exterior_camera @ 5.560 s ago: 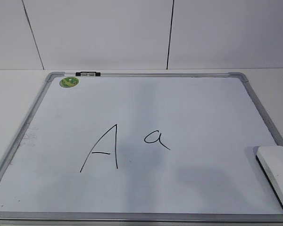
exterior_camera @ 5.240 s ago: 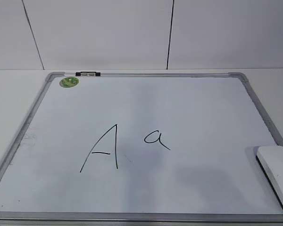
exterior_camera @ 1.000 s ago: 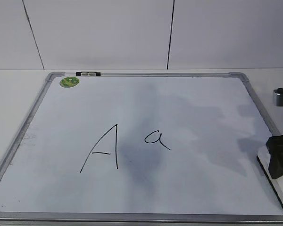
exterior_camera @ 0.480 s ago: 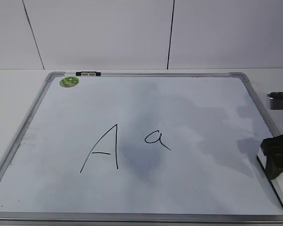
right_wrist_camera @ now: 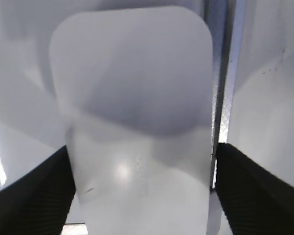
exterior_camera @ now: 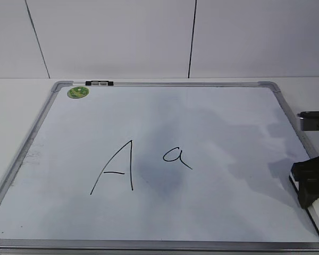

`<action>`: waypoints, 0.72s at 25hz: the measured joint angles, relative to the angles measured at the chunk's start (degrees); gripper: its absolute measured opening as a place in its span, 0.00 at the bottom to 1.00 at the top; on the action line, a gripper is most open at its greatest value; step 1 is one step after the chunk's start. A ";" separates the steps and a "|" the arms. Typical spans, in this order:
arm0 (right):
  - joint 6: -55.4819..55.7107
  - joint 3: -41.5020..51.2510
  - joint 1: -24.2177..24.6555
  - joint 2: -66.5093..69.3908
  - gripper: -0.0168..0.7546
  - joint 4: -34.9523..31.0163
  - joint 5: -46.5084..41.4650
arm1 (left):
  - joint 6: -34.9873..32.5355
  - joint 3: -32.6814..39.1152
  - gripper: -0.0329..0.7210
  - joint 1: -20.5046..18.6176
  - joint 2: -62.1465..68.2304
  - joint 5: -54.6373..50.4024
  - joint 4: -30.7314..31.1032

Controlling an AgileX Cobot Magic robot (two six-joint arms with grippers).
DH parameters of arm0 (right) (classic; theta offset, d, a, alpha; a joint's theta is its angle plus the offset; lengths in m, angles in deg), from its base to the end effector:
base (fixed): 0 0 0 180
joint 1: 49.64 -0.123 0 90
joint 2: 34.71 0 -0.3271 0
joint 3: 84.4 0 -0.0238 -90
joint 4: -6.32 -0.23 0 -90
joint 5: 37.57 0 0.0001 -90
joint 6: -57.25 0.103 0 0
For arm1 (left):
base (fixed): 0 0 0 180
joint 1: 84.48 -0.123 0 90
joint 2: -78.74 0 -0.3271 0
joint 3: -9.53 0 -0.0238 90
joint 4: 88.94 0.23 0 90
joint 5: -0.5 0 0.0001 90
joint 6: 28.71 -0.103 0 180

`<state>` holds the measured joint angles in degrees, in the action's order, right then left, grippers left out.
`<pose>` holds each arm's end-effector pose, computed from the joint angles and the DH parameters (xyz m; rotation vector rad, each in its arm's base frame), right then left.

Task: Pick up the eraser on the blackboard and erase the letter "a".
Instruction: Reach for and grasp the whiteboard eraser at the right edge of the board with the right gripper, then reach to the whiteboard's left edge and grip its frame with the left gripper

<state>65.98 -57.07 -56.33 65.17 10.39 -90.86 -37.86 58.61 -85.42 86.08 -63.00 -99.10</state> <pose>0.2518 0.0236 0.2223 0.0112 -3.1392 0.0901 -0.0573 -0.0172 0.2616 0.1621 2.0750 -0.1067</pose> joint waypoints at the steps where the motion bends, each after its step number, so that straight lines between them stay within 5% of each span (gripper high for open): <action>1: 0.00 0.00 0.00 0.09 0.89 0.00 0.00 | 0.00 0.00 0.36 0.00 0.00 0.00 0.00; 18: 0.00 -0.09 0.00 0.22 0.72 0.00 0.12 | 0.00 0.00 0.36 0.00 0.00 0.00 0.00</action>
<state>65.98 -57.16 -56.33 65.39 10.39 -90.74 -37.86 58.61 -85.42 86.08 -63.00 -99.10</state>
